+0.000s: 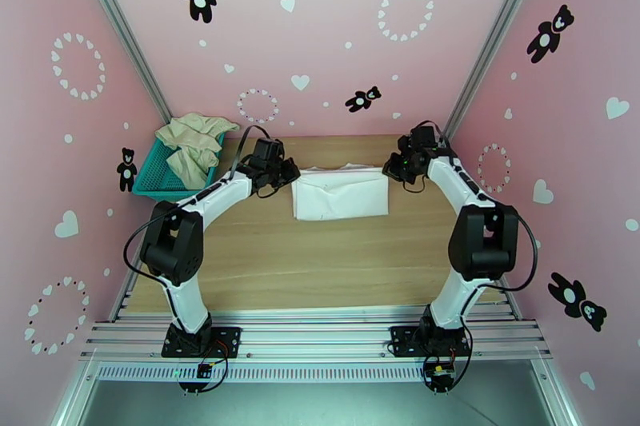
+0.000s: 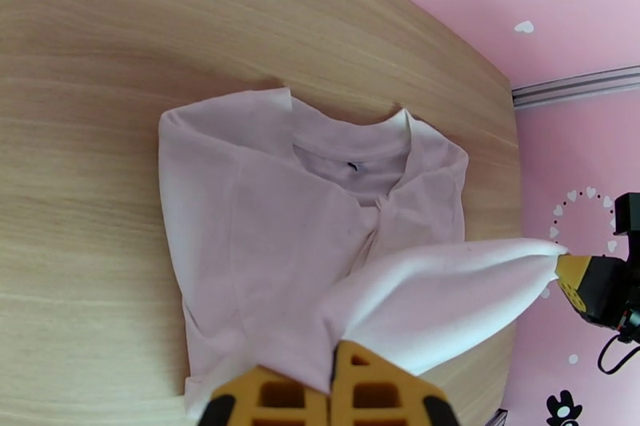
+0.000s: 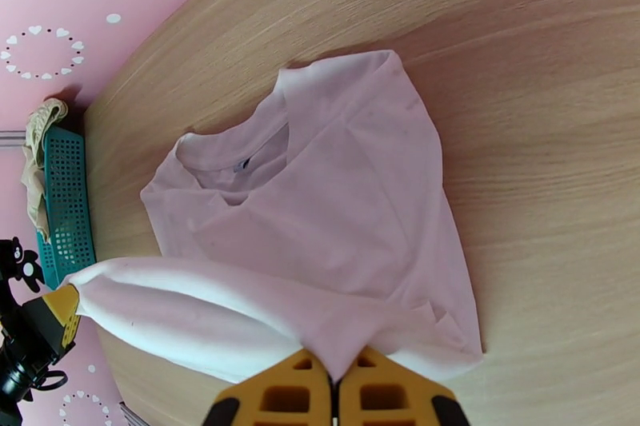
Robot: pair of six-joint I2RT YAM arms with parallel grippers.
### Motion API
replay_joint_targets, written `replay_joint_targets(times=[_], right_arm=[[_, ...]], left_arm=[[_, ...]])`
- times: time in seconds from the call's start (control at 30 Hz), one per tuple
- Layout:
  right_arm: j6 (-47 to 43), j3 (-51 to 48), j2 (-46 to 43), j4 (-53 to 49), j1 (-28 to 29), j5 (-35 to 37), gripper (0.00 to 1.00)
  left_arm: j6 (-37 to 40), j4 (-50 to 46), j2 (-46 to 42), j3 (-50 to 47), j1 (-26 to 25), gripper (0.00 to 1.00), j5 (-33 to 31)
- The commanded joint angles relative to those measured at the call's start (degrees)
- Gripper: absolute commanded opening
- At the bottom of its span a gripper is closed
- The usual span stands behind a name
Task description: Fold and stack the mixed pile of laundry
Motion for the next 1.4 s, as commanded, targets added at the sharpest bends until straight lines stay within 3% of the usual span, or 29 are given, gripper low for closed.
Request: replay_joint_targets(times=[0.0, 0.27, 0.33, 0.4, 0.47, 0.5, 0.73, 0.83, 1.03, 1.17, 1.37], right_arm=[[1.42, 4.95, 4.34, 2.65, -0.69, -1.36, 0.0], [1.66, 14.76, 15.31, 0.88, -1.05, -2.14, 0.0], [1.61, 16.8, 18.07, 0.92, -1.32, -2.48, 0.1], [1.53, 19.03, 21.13, 1.28, -1.75, -3.22, 0.28], [1.2, 21.44, 24.13, 1.17, -2.15, -4.24, 0.36], [1.18, 22.84, 25.67, 0.92, -2.29, -4.89, 0.37], [0.46, 27.13, 26.58, -0.31, -2.79, -8.05, 0.37], [-2.01, 26.49, 22.06, -2.9, -2.69, -6.12, 0.38], [-7.18, 12.87, 8.67, -0.91, 1.41, 3.92, 0.38], [-7.75, 9.43, 10.08, 0.62, 4.33, 2.76, 0.32], [-7.87, 12.81, 16.82, 2.92, 4.74, 0.32, 0.25]], left_arm=[[0.84, 1.76, 3.8, 4.12, 1.55, 0.0, 2.25], [1.05, 0.28, 13.53, 13.18, 3.24, 0.0, 3.44], [0.82, 0.26, 15.86, 14.97, 3.9, 0.0, 3.66], [0.41, 0.22, 18.37, 16.9, 4.64, 0.17, 4.21], [0.22, 0.53, 20.03, 17.9, 5.24, 0.43, 4.19], [0.14, 0.84, 20.61, 18.18, 5.61, 0.49, 4.11], [4.23, -0.5, 18.66, 20.79, 6.62, 0.6, 2.8], [8.35, -3.13, 13.3, 19.52, 6.11, 0.6, 0.73], [15.16, -8.18, 6.2, 14.31, -0.1, 0.5, -0.29], [14.11, -5.83, 10.19, 14.57, -2.37, 0.39, 3.4], [14.87, -6.79, 20.39, 23.77, -2.85, 0.38, 5.44]])
